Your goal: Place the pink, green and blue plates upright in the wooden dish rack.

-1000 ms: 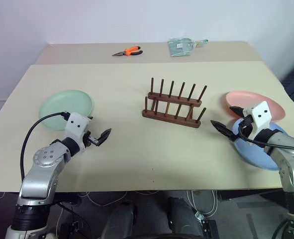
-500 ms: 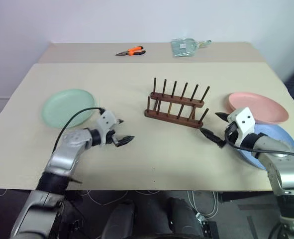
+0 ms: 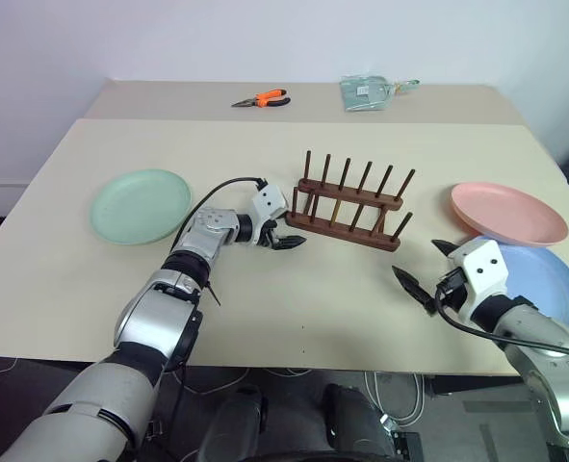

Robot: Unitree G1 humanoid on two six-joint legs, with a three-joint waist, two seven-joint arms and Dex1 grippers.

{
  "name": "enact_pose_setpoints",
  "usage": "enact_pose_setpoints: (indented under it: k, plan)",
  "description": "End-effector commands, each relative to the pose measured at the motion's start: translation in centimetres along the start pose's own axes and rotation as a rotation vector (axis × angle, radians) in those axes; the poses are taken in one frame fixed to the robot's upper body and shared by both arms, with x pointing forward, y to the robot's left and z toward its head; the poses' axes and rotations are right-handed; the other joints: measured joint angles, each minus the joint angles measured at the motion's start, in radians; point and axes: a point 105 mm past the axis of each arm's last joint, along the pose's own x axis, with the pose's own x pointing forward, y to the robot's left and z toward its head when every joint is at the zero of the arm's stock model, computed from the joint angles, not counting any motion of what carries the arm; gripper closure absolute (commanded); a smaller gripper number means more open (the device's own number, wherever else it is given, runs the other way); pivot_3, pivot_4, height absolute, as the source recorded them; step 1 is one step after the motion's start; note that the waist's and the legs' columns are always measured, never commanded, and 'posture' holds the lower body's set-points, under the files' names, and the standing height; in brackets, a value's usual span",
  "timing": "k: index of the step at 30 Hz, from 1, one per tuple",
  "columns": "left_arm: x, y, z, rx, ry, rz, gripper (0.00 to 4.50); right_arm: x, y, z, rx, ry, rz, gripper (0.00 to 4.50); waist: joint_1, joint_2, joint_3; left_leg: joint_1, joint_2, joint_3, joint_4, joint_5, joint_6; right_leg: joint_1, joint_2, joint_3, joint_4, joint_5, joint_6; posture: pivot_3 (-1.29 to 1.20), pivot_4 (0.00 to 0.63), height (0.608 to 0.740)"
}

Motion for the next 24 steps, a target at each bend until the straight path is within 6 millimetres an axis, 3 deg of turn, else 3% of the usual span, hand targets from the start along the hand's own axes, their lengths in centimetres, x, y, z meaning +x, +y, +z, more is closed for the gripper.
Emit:
enact_pose_setpoints:
  k: [1,3,4,13,16,20,21,24]
  plan:
    - [0.3,-0.7,-0.3,0.004,0.002,-0.036,2.46,-0.6,-0.2,1.4,-0.037,-0.04,-0.026,0.0,0.0,0.0,0.0,0.0,0.0,0.0,0.0,0.0,0.0,0.0,0.0,0.0,0.0,0.0,0.0,0.0,0.15,0.74]
    - [0.2,-1.2,-0.2,0.014,-0.021,-0.068,3.42,-0.8,0.0,1.3,-0.05,-0.026,-0.01,0.0,-0.001,0.0,0.0,0.0,0.0,0.0,0.0,0.0,0.0,0.0,0.0,0.0,0.0,0.0,0.0,0.0,0.15,0.74]
    - [0.1,-1.6,-0.2,0.029,-0.036,-0.092,3.69,-0.9,0.0,1.2,-0.058,-0.015,0.003,0.0,-0.002,0.0,0.0,0.0,0.0,0.0,0.0,0.0,0.0,0.0,0.0,0.0,0.0,0.0,0.0,0.0,0.15,0.74]
    - [-2.9,-6.9,0.2,0.136,-0.14,-0.309,3.69,-1.7,-0.5,0.2,-0.088,0.082,0.117,0.0,-0.019,0.001,0.0,0.0,0.001,0.0,-0.001,0.0,0.0,0.0,0.0,0.001,0.001,0.002,-0.003,0.0,0.15,0.74]
    - [-4.0,-8.2,0.1,0.126,-0.125,-0.323,2.31,-2.0,-0.9,-0.5,-0.089,0.124,0.137,0.0,-0.024,0.001,0.0,0.0,0.001,-0.001,-0.001,0.0,0.0,0.0,0.0,0.001,0.001,0.001,-0.003,0.0,0.15,0.74]
    - [-4.7,-7.1,-1.3,0.141,-0.035,-0.228,0.34,-3.0,-1.5,-1.6,-0.104,0.195,0.138,0.0,-0.023,0.001,0.0,0.0,0.001,-0.001,0.0,0.0,0.0,0.0,0.0,0.0,0.002,0.0,-0.001,0.0,0.15,0.74]
    - [-5.1,-6.6,-1.8,0.136,-0.009,-0.2,0.02,-3.3,-1.6,-1.9,-0.099,0.21,0.14,0.25,-0.023,0.001,0.0,0.001,0.001,-0.001,0.0,0.0,0.0,0.0,0.0,0.0,0.002,0.0,-0.001,0.0,0.15,0.74]
    - [-6.4,-6.2,-3.1,0.107,0.046,-0.168,0.0,-4.1,-1.4,-2.3,-0.088,0.241,0.16,1.34,-0.026,0.001,-0.001,0.001,0.001,-0.001,-0.001,0.0,0.0,0.0,0.0,0.001,0.002,0.0,-0.001,0.0,0.15,0.74]
